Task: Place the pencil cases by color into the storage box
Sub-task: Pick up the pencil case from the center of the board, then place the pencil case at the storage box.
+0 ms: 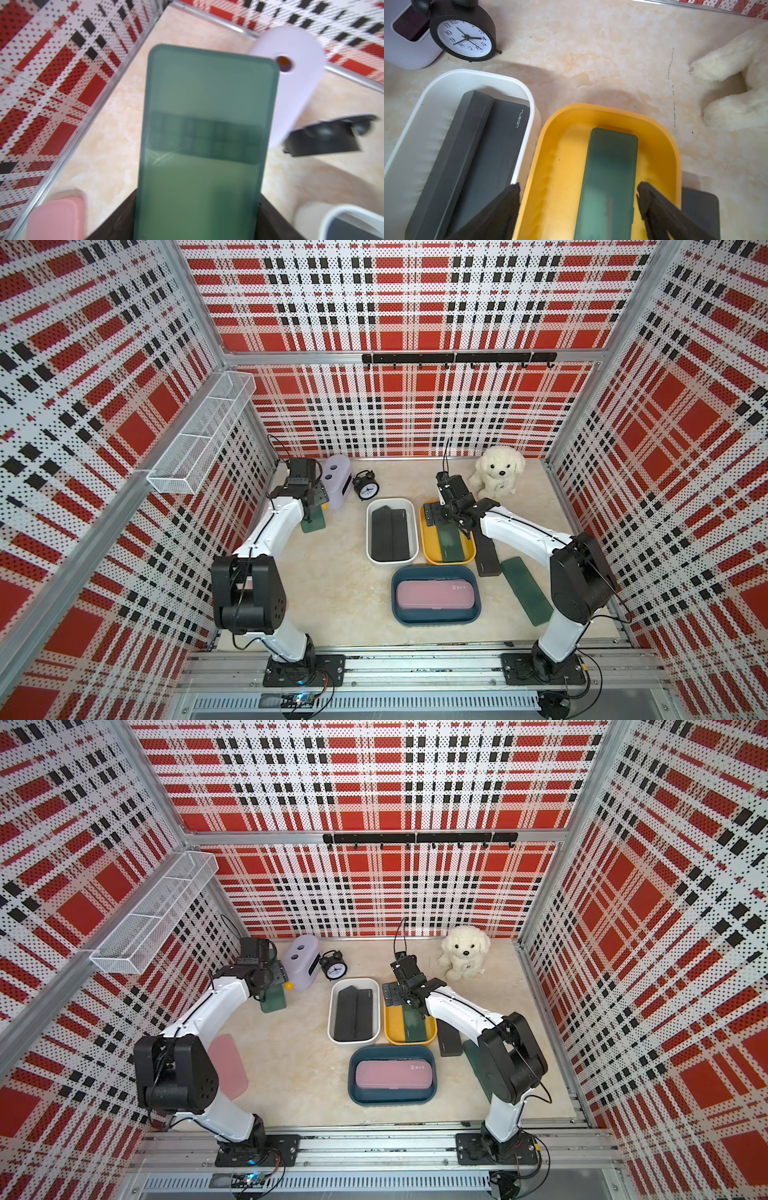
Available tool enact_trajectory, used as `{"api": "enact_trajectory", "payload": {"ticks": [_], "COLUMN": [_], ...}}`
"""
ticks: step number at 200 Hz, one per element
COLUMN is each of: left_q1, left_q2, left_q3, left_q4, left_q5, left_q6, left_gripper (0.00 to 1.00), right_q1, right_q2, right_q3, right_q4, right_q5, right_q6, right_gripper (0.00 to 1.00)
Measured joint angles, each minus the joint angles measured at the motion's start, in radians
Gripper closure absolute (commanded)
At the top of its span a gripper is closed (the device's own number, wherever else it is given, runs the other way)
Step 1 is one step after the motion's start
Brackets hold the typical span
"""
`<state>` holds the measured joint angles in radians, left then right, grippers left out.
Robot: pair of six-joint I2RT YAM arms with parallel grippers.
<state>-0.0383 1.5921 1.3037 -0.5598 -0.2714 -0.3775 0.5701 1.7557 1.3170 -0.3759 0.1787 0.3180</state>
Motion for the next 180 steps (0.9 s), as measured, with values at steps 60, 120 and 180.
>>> {"api": "enact_trajectory", "payload": {"ticks": [60,120,180], "left_q1": [-0.201,-0.457,-0.674], "left_q2": [-0.067,-0.040,0.027], "left_q3": [-0.007,0.011,0.038], "left_q4": [-0.006,-0.008,0.031], "left_q5": [0.001,0.000,-0.024], "left_q6": [-0.071,-0.159,-0.280], "left_gripper": [0.54,0.54,0.54], "right_q1": [-0.084,-0.151,-0.204], "right_q2": [-0.063,-0.121,-0.142], "right_q3": [-0.008,-0.051,-0.056], "right_q4": [-0.025,-0.049,-0.092], "right_q5": [-0.014,-0.029,-0.070], "right_q6": [-0.019,-0.048,-0.083], "right_gripper": [0.06,0.06,0.06]}}
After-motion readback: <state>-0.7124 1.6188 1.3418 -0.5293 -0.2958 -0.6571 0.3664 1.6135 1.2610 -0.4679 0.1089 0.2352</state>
